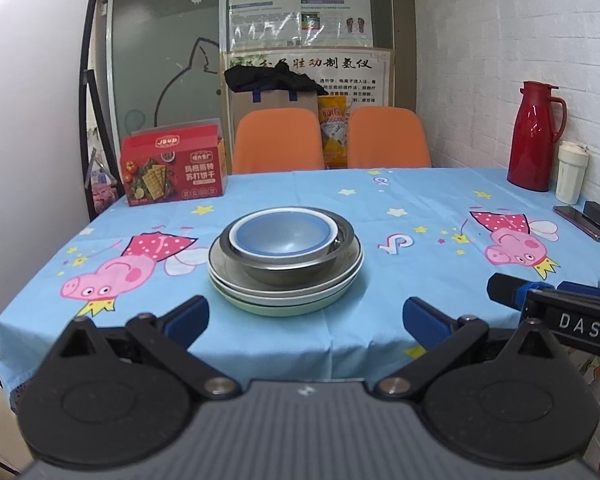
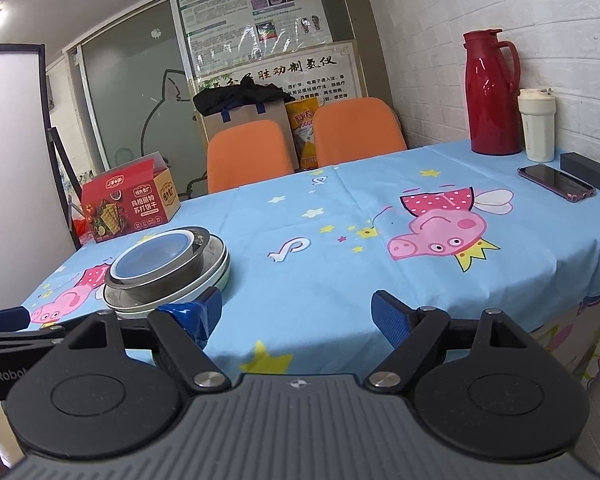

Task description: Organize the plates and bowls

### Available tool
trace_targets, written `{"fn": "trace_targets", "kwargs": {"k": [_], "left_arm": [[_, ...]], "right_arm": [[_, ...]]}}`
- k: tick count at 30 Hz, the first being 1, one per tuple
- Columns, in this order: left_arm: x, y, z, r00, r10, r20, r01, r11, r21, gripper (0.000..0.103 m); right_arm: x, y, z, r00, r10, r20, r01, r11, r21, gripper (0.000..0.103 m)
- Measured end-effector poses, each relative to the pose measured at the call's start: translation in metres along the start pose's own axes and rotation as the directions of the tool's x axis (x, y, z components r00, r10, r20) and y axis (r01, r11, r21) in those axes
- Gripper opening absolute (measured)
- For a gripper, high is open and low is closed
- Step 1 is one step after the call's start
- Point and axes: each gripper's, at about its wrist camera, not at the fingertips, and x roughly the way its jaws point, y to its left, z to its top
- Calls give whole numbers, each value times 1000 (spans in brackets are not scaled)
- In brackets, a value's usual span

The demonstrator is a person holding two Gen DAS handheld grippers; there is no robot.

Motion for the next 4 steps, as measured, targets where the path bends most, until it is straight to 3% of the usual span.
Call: {"fn": "trace_targets", "kwargs": {"k": [4], "left_arm": [[0,7,1,1000,-17,2,17,999,-33,103]], "right_arm": [[1,4,-1,1000,7,-5,-7,1000,-10,69]]}}
